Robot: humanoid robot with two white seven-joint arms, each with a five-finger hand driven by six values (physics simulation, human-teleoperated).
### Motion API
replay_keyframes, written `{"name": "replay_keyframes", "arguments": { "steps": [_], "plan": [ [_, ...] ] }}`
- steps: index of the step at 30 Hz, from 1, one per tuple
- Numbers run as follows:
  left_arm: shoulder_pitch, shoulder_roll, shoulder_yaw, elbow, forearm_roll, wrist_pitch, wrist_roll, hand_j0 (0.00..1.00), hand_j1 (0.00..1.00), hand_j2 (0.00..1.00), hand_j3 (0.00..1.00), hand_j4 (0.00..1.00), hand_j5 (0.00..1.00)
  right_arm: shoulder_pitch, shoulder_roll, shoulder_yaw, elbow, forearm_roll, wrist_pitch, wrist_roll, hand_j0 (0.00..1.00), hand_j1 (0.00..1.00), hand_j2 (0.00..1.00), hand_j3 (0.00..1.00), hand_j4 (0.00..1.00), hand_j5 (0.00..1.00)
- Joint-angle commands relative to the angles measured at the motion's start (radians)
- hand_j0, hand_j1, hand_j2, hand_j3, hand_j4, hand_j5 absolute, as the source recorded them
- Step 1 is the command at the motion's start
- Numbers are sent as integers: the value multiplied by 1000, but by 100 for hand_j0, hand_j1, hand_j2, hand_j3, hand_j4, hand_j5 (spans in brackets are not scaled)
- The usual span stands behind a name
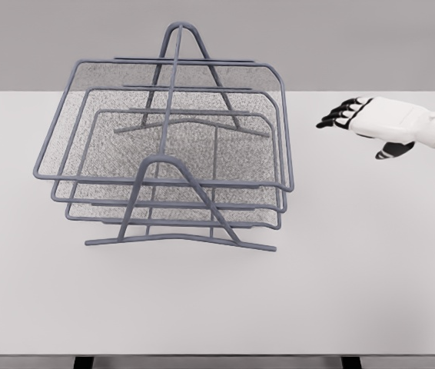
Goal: Pull out the upper folder box with right arm
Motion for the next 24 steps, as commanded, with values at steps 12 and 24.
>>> {"name": "replay_keyframes", "arguments": {
  "steps": [12,24],
  "plan": [
    [0,0,0,0,0,0,0,100,100,100,100,100,100,-35,130,-169,-160,-126,-17,0,100,100,100,100,100,100],
    [0,0,0,0,0,0,0,100,100,100,100,100,100,38,121,-3,-199,-122,-17,0,100,100,100,100,100,100]
  ]
}}
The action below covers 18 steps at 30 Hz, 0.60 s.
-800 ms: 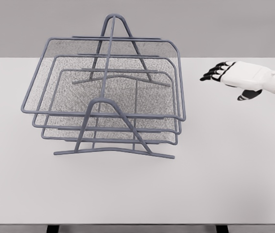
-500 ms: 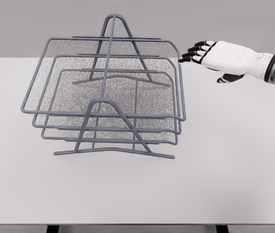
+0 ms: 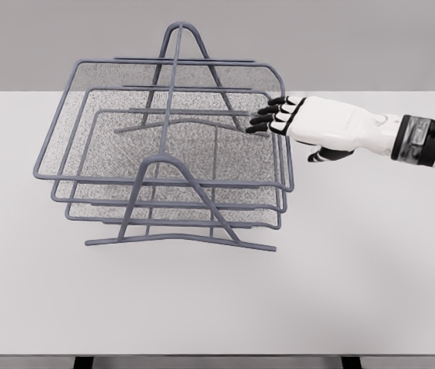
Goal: Pull out the upper folder box with right arm
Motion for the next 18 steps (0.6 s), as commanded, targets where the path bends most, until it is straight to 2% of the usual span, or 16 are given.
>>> {"name": "replay_keyframes", "arguments": {
  "steps": [1,4,6,8,9,14,18],
  "plan": [
    [0,0,0,1,0,0,0,100,100,100,100,100,100,0,-15,17,-1,-6,3,-1,100,100,100,100,100,100],
    [0,0,0,1,0,0,0,100,100,100,100,100,100,15,-45,28,0,-6,3,-1,100,100,100,100,100,100],
    [0,0,-1,1,0,0,0,100,100,100,100,100,100,28,-98,23,2,-6,3,-1,100,100,100,100,100,100],
    [0,0,-1,1,0,0,0,100,100,100,100,100,100,26,-102,22,3,-6,3,-1,100,100,100,100,100,100],
    [0,0,-1,1,0,0,0,100,100,100,100,100,100,26,-133,20,3,-7,3,-1,100,100,100,100,100,100],
    [0,0,0,1,0,0,0,100,100,100,100,100,100,37,-197,11,8,-10,3,-1,100,100,100,100,100,100],
    [0,0,0,1,0,0,0,100,100,100,100,100,100,38,-230,-7,29,-12,3,-1,100,100,100,100,100,100]
  ]
}}
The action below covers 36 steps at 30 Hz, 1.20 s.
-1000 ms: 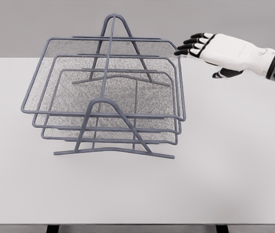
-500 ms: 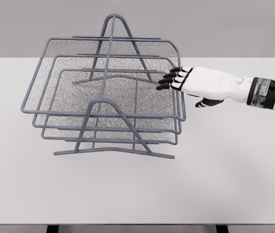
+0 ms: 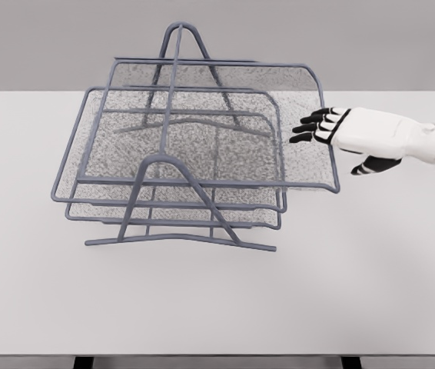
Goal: Pull out the upper folder box with right arm
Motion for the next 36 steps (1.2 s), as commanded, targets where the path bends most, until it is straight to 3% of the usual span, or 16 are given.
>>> {"name": "replay_keyframes", "arguments": {
  "steps": [1,6,10,16,19,24,25,27,30,32,34,36],
  "plan": [
    [0,0,0,1,0,0,0,100,100,100,100,100,100,0,-30,-18,43,135,-10,2,100,100,100,100,100,100],
    [0,0,0,1,0,0,0,100,100,100,100,100,100,32,-59,-44,88,135,-10,2,100,100,100,100,100,100],
    [0,0,-2,1,0,0,0,100,100,100,100,100,100,158,-114,-163,92,135,-10,2,100,100,100,100,100,100],
    [0,0,-2,1,0,0,0,100,100,100,100,100,100,170,-171,-195,145,130,-10,2,100,100,100,100,100,100],
    [0,0,0,1,0,0,0,100,100,100,100,100,100,245,-173,-298,168,130,-10,2,100,100,100,100,100,100],
    [0,0,0,1,0,0,0,100,100,100,100,100,100,247,-214,-356,178,115,-10,2,100,100,100,100,100,100],
    [0,0,0,1,0,0,0,100,100,100,100,100,100,247,-249,-359,200,58,-10,2,100,100,100,100,100,100],
    [0,0,0,1,0,0,0,100,100,100,100,100,100,247,-276,-361,214,49,-10,2,100,100,100,100,100,100],
    [0,0,-2,1,0,0,0,100,100,100,100,100,100,247,-286,-373,238,44,-10,2,100,100,100,100,100,100],
    [0,0,0,1,0,0,0,100,100,100,100,100,100,247,-346,-373,232,-95,-10,2,100,100,100,100,100,100],
    [0,0,0,1,0,0,0,100,100,100,100,100,100,241,-386,-364,116,-227,-10,2,100,100,100,100,100,100],
    [0,0,-2,1,0,0,0,100,100,100,100,100,100,229,-389,-354,14,-270,-10,2,100,100,100,100,100,100]
  ]
}}
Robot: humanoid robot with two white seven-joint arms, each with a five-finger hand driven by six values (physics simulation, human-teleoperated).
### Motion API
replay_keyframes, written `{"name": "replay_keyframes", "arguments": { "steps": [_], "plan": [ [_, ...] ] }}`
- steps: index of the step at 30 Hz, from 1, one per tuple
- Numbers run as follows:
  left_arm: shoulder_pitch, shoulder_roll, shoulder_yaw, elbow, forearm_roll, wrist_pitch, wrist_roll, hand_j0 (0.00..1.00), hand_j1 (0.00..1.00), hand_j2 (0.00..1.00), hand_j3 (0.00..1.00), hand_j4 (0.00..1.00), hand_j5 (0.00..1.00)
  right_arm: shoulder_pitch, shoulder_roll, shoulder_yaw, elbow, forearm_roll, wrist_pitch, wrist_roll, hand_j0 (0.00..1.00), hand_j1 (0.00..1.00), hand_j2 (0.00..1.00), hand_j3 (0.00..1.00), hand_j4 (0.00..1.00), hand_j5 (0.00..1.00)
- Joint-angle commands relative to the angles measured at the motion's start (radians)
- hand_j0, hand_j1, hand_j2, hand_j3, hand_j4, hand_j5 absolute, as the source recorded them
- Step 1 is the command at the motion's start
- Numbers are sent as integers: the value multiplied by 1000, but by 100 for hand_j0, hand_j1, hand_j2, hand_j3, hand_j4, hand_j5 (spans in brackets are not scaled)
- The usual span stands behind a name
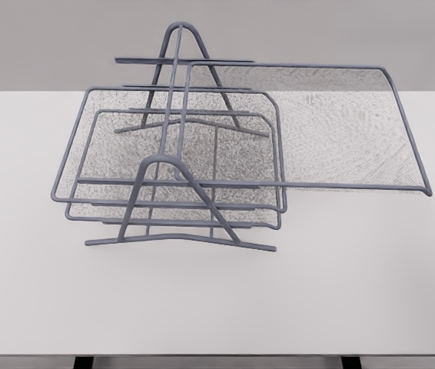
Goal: Pull out the upper folder box with right arm
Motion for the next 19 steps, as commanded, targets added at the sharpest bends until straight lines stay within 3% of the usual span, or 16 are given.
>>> {"name": "replay_keyframes", "arguments": {
  "steps": [1,3,4,5,6,10,12,15,19],
  "plan": [
    [0,0,-1,1,0,0,0,100,100,100,100,100,100,-5,-14,7,-146,-90,3,0,100,100,100,100,100,100],
    [0,0,0,1,0,0,0,100,100,100,100,100,100,-40,32,27,-166,-110,3,0,100,100,100,100,100,100],
    [0,0,-1,1,0,0,0,100,100,100,100,100,100,-123,70,88,-163,-110,3,0,100,100,100,100,100,100],
    [0,0,-1,1,0,0,0,100,100,100,100,100,100,-248,81,220,-161,-110,3,0,100,100,100,100,100,100],
    [0,0,-1,1,0,0,0,100,100,100,100,100,100,-311,118,285,-163,-109,3,0,100,100,100,100,100,100],
    [0,0,-1,1,-2,1,0,100,100,100,100,100,100,-325,202,351,-166,-106,3,0,100,100,100,100,100,100],
    [0,0,-1,1,0,0,0,100,100,100,100,100,100,-368,227,404,-166,-104,3,0,100,100,100,100,100,100],
    [0,0,-1,2,0,1,0,100,100,100,100,100,100,-429,322,499,-163,-71,3,0,100,100,100,100,100,100],
    [0,0,0,2,0,0,0,100,100,100,100,100,100,-431,325,504,-160,-69,3,0,100,100,100,100,100,100]
  ]
}}
